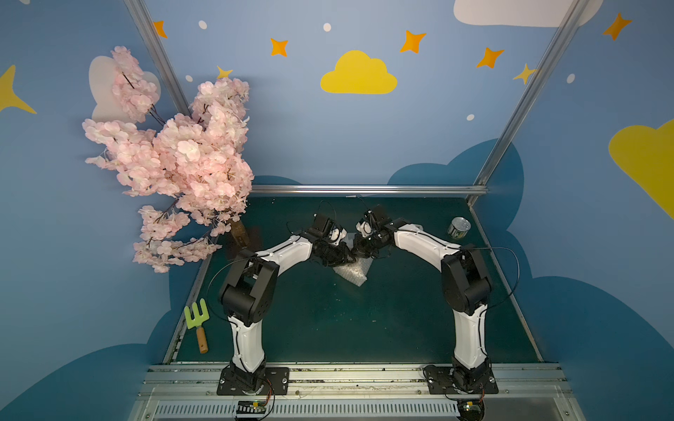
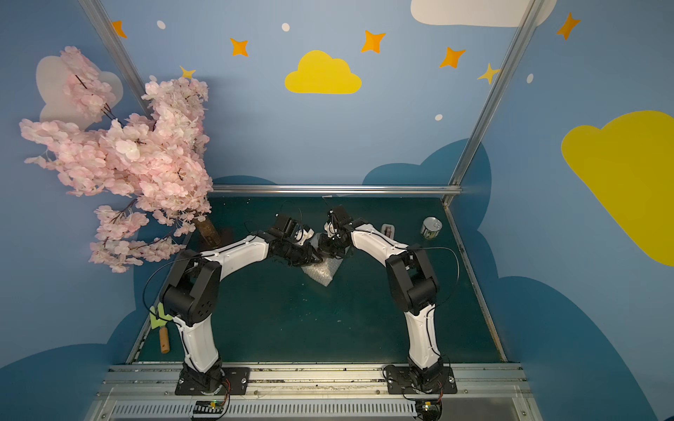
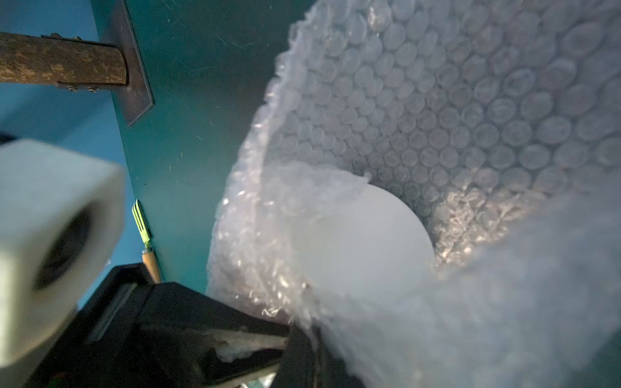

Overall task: Wrap mugs in bubble wrap
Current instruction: Wrap the mug in bubble wrap.

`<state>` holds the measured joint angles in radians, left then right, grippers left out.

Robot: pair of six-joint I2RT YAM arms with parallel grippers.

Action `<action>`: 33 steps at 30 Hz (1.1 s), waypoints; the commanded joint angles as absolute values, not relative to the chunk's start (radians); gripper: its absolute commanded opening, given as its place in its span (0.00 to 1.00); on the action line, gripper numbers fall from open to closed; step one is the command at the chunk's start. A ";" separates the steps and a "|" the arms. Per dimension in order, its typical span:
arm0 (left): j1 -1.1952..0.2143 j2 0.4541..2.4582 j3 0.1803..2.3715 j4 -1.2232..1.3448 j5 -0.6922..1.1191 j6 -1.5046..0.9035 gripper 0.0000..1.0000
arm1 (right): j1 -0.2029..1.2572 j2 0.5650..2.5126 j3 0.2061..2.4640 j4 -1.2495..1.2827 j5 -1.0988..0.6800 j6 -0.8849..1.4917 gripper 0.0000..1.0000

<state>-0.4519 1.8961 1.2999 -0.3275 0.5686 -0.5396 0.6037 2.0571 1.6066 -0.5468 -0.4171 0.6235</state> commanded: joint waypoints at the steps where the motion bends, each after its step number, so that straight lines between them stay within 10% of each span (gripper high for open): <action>1: -0.440 1.830 1.263 -0.345 0.517 -0.537 0.45 | 0.618 2.089 1.599 -0.634 -0.378 0.604 0.00; 33: -0.448 1.916 1.336 -0.468 0.293 -0.559 0.62 | 0.642 2.153 1.625 -0.630 -0.463 0.610 0.00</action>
